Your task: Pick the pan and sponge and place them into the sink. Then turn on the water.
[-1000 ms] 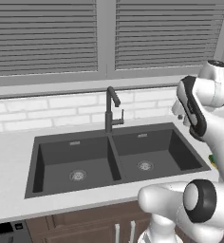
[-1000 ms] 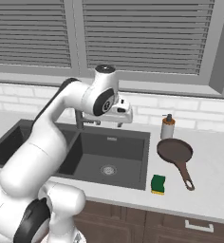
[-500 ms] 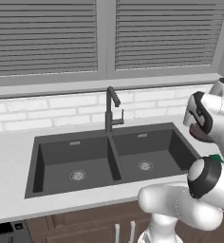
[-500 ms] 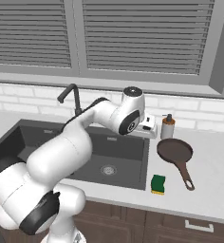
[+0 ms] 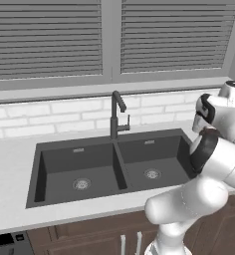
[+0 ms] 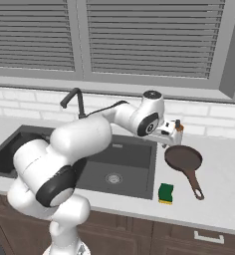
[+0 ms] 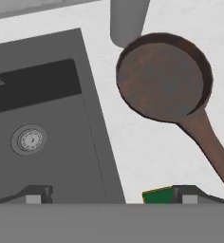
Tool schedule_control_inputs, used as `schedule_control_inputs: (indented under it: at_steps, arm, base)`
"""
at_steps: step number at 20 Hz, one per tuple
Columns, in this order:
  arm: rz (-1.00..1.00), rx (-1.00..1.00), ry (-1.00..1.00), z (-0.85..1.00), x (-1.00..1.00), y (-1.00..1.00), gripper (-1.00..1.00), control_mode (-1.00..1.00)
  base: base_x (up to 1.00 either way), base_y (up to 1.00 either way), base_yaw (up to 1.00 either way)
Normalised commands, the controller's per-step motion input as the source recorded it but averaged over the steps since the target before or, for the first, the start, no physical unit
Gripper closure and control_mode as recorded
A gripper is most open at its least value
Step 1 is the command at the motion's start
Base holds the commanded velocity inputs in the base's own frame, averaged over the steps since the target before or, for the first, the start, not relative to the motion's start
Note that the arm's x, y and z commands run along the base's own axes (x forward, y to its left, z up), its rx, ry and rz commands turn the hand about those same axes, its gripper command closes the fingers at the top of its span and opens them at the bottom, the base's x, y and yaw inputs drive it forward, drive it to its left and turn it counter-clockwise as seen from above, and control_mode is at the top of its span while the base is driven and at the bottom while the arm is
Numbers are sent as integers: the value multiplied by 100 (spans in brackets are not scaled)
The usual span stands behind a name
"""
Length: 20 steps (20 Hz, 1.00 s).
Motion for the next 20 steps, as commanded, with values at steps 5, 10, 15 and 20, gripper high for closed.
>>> schedule_control_inputs:
  at_steps: [5,10,15,20]
  arm:
    - [0,1,0,-12,0,-31,-100,-100]
    - [0,0,0,-1,0,0,-100,-100]
    - [0,-9,0,-32,0,-31,-100,-100]
    - [9,-4,5,-45,0,-68,-100,-100]
  base:
    - [0,0,0]
    - [0,0,0]
    - [0,0,0]
    - [0,0,0]
